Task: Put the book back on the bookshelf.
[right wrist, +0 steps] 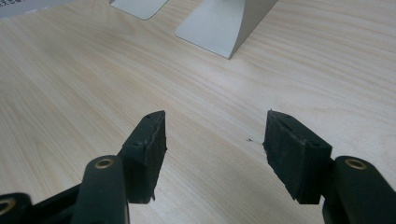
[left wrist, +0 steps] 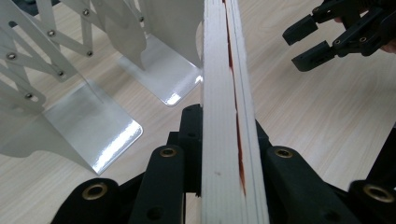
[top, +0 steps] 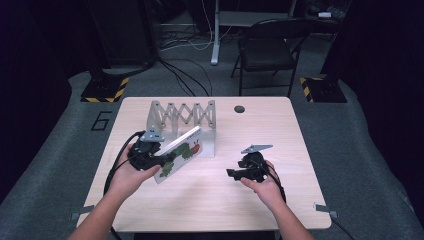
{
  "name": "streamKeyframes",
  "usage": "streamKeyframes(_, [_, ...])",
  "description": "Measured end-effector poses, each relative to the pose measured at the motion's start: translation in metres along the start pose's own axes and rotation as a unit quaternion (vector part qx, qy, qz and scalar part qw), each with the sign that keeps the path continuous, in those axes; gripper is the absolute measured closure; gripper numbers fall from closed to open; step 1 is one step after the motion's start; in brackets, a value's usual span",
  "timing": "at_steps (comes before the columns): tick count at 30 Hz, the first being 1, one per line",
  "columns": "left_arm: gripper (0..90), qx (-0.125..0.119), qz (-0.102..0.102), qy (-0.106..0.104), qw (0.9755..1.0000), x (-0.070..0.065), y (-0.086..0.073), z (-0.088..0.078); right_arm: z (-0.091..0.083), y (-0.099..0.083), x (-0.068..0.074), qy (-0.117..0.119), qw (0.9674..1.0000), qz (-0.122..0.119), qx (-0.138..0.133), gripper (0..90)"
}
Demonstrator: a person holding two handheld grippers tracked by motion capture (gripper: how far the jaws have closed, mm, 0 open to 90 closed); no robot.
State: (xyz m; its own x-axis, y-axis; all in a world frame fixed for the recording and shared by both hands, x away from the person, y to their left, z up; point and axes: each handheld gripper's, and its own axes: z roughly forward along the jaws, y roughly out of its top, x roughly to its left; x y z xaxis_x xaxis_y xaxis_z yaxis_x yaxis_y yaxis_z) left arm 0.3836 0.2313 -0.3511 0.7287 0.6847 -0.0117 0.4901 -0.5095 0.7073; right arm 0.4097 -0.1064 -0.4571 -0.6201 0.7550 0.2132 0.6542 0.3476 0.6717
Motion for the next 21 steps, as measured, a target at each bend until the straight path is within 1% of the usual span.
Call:
streamKeyframes(1, [76.0, 0.0, 0.0, 0.0, 1.0, 0.001, -0.001, -0.001, 0.001, 0.0, -0.001, 0.0, 1.0, -0.005, -0.006, 38.8])
streamKeyframes(4, [76.0, 0.0, -0.006, -0.001, 1.0, 0.005, -0.002, -0.005, 0.001, 0.0, -0.001, -0.001, 1.0, -0.006, -0.007, 38.9])
streamKeyframes(5, [76.0, -0.004, -0.005, 0.003, 1.0, 0.005, -0.003, -0.005, 0.001, 0.0, -0.001, -0.001, 1.0, -0.007, -0.007, 38.9])
streamKeyframes(6, [76.0, 0.001, -0.004, 0.002, 1.0, 0.006, -0.002, -0.006, 0.001, 0.0, -0.001, -0.001, 0.9999, -0.009, -0.005, 38.9])
streamKeyframes(8, [76.0, -0.003, -0.006, 0.007, 1.0, 0.007, -0.003, -0.007, 0.001, -0.001, -0.001, -0.001, 0.9999, -0.008, -0.007, 38.9])
streamKeyframes(10, [76.0, 0.004, -0.007, 0.005, 1.0, 0.007, -0.004, -0.009, 0.001, -0.001, -0.001, -0.002, 0.9999, -0.008, -0.007, 38.9])
streamKeyframes(12, [76.0, 0.006, -0.01, 0.008, 0.9999, 0.007, -0.005, -0.01, 0.001, -0.001, -0.001, 0.0, 1.0, -0.003, -0.006, 38.9])
streamKeyframes(14, [76.0, 0.007, -0.01, 0.01, 0.9999, 0.009, -0.006, -0.012, 0.0, -0.002, -0.001, -0.001, 1.0, -0.003, -0.006, 38.9])
streamKeyframes(17, [76.0, 0.005, -0.015, 0.012, 0.9998, 0.012, -0.006, -0.016, -0.001, -0.002, -0.002, -0.001, 1.0, -0.006, -0.005, 38.9])
streamKeyframes(18, [76.0, 0.004, -0.017, 0.013, 0.9998, 0.013, -0.006, -0.017, -0.001, -0.002, -0.001, -0.001, 1.0, -0.003, -0.006, 38.9])
streamKeyframes(19, [75.9, 0.002, -0.017, 0.016, 0.9997, 0.013, -0.006, -0.019, -0.001, -0.002, -0.001, -0.001, 1.0, -0.004, -0.005, 38.9])
streamKeyframes(21, [76.0, 0.002, -0.018, 0.019, 0.9997, 0.014, -0.006, -0.021, -0.001, -0.002, -0.002, 0.0, 1.0, -0.003, -0.009, 38.9])
